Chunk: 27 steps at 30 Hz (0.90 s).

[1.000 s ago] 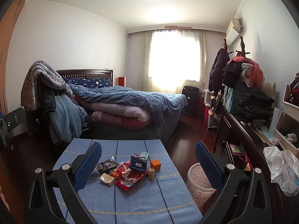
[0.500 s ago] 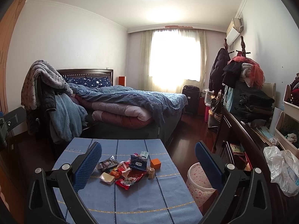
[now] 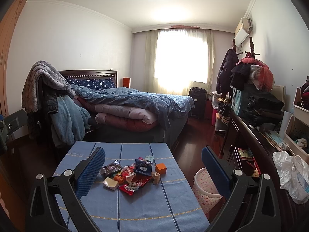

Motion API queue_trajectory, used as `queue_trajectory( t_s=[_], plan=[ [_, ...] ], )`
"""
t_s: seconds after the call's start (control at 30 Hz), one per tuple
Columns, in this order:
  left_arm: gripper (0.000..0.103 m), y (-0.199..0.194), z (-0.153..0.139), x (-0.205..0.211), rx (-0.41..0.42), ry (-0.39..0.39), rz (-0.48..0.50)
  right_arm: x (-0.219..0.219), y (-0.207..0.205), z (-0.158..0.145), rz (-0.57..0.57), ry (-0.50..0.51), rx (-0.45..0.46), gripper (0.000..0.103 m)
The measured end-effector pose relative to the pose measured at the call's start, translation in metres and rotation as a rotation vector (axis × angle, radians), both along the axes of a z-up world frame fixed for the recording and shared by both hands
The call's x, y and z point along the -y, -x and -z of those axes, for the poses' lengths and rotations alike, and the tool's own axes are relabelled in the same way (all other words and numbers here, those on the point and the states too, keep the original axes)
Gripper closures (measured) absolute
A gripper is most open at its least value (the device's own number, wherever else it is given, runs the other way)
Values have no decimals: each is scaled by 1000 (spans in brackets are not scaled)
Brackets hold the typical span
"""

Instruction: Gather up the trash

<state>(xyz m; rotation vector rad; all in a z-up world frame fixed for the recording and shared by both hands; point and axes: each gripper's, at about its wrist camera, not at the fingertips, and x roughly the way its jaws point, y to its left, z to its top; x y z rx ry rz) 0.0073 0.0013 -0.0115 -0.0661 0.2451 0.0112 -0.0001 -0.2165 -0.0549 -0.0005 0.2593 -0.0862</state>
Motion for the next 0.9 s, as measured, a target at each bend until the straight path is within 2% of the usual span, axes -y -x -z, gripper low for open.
queue_trajectory(
  t_s=[0.43,0.77,0.9],
  plan=[
    [3,-11,12,8,-28,-13,0,2,-7,12,3,-10,-26,4],
    [3,-24,10,15,-47,-26,14,11,-19,11,10,-20,-57,4],
    [3,-35,19,14,-71,-29,6,15,-32,18,27,-22,-80,4]
  ],
)
